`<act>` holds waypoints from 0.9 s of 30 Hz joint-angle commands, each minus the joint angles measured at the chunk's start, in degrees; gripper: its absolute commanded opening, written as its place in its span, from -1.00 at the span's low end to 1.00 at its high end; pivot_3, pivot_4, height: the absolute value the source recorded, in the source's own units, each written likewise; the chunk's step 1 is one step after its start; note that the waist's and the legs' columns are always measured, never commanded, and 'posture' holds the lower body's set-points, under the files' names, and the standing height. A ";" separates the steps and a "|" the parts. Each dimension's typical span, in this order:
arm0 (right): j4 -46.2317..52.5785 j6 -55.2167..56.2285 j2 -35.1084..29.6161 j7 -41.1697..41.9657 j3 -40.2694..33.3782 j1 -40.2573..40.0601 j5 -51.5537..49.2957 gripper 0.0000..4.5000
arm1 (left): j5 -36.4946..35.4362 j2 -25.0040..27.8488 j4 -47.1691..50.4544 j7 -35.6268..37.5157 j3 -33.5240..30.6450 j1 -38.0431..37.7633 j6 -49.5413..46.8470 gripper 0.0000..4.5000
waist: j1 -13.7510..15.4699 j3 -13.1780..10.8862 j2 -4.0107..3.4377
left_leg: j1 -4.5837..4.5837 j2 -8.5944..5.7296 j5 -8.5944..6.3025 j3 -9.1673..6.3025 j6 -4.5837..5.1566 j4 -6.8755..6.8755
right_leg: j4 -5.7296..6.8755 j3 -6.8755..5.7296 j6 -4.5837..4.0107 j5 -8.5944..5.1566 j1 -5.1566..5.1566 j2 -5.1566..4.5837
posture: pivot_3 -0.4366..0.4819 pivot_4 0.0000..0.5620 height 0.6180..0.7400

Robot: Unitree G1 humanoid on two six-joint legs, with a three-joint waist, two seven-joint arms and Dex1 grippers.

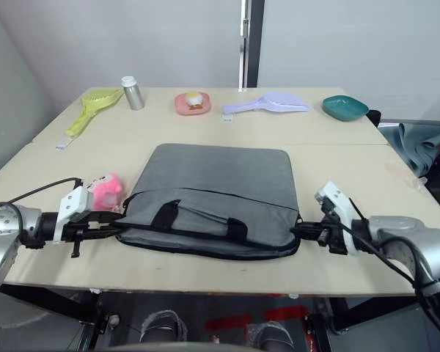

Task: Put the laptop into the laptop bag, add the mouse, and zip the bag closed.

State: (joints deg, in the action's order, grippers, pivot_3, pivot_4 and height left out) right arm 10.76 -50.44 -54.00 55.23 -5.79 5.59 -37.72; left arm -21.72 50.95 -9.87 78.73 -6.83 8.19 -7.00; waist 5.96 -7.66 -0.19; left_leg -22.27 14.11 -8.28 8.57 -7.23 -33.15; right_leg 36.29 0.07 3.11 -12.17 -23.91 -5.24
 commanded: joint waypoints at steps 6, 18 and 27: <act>-1.26 1.83 -6.65 6.00 -12.08 -6.05 -1.03 0.66 | -8.59 12.54 2.92 8.39 -11.89 -6.87 -12.32 0.73 | -0.12 -0.05 0.02 | -0.09 0.02 -0.01 0.05 0.00 0.17 | -0.21 -0.01 0.00 -0.01 -0.08 0.03 | -0.05 -0.47 1.00; 6.86 0.39 -7.18 2.89 -29.97 -4.91 -5.51 0.99 | -15.67 19.07 -11.34 11.19 -29.31 -6.38 -24.49 0.73 | -0.70 -0.06 0.02 | 0.19 0.03 -0.02 0.19 0.01 0.20 | -0.17 0.12 0.01 -0.01 -0.01 0.04 | -0.05 -0.47 1.00; 19.98 -2.09 -1.64 -5.55 -19.95 8.03 -15.75 0.75 | -16.76 15.42 -7.21 11.22 -33.63 -11.84 -24.17 0.73 | -0.27 -0.07 0.09 | 0.24 0.05 -0.02 0.26 0.01 0.27 | -0.20 0.15 0.00 -0.01 0.00 0.04 | -0.05 -0.47 1.00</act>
State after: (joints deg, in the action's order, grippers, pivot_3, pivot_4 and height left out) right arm 27.68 -52.82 -56.33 51.36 -28.14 11.74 -51.58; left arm -36.45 66.35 -19.78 89.14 -37.91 -3.76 -31.08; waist 5.68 -7.73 -0.10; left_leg -22.01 14.16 -8.29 8.83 -7.22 -32.89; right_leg 36.13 0.22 3.11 -12.18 -23.91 -5.20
